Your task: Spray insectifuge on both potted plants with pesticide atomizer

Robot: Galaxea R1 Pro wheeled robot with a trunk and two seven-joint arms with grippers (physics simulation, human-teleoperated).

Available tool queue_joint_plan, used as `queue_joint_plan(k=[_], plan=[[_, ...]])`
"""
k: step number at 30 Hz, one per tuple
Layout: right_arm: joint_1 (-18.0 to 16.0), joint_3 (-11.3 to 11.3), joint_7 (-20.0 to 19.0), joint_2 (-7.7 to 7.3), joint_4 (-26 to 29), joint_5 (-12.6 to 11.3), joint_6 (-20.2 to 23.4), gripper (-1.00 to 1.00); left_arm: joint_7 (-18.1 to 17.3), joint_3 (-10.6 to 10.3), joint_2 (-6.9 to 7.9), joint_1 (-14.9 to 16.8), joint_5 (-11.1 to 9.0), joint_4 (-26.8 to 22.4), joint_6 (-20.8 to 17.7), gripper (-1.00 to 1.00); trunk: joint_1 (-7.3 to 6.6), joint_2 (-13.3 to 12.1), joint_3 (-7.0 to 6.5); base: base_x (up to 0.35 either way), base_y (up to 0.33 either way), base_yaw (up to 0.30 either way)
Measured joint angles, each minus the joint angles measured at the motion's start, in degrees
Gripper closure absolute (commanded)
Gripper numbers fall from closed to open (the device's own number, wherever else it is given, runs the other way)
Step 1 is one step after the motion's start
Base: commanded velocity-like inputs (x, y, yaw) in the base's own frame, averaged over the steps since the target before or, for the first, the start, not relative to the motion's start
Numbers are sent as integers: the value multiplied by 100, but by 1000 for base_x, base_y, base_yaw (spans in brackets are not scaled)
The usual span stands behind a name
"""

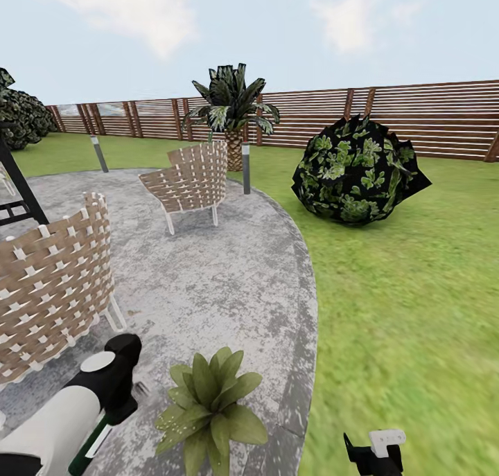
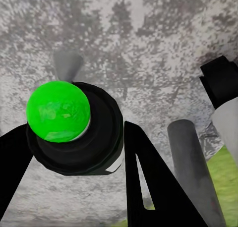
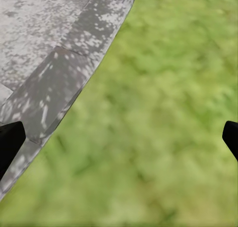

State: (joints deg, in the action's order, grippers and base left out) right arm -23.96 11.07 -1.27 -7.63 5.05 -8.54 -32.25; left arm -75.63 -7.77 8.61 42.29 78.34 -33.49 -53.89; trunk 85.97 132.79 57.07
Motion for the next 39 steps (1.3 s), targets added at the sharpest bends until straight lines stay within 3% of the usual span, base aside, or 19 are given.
queue_joint_plan(k=[11, 12, 14, 19, 21, 25, 33, 39], plan=[[0, 0, 0, 0, 0, 0, 0, -100, -15, -7, 41, -191, -8, 156, 47, 100, 0, 0, 0, 0, 0, 0], [0, 1, 0, 0, 0, 0, 0, -100, -40, 7, 34, -193, -23, 173, 131, 100, 0, 0, 0, 0, 0, 0], [0, 0, 0, 0, 0, 0, 0, -100, -119, 5, -33, -181, -98, 198, 649, 100, 0, 0, 0, 0, 0, 0], [0, 0, 0, 0, 0, 0, 0, -100, -910, -38, -80, -90, -12, 147, 823, 100, 0, 0, 0, 0, 0, 0], [0, 0, 0, 0, 0, 0, 0, -100, -1074, -45, -87, -70, 152, 127, 829, 100, 0, 0, 0, 0, 0, 0], [0, 0, 0, 0, 0, 0, 0, -100, -1129, -58, -80, -105, 400, 191, 819, 100, 0, 0, 0, 0, 0, 0], [15, 1, 0, 0, 0, 0, 0, -100, -1091, -58, -3, -136, 418, 218, 814, 100, 0, 0, 0, 0, 0, 0], [17, 0, 0, 0, 0, 0, 0, -100, -1122, -36, -83, -99, 434, 147, 793, 100, 0, 0, 0, 0, 0, 0]])
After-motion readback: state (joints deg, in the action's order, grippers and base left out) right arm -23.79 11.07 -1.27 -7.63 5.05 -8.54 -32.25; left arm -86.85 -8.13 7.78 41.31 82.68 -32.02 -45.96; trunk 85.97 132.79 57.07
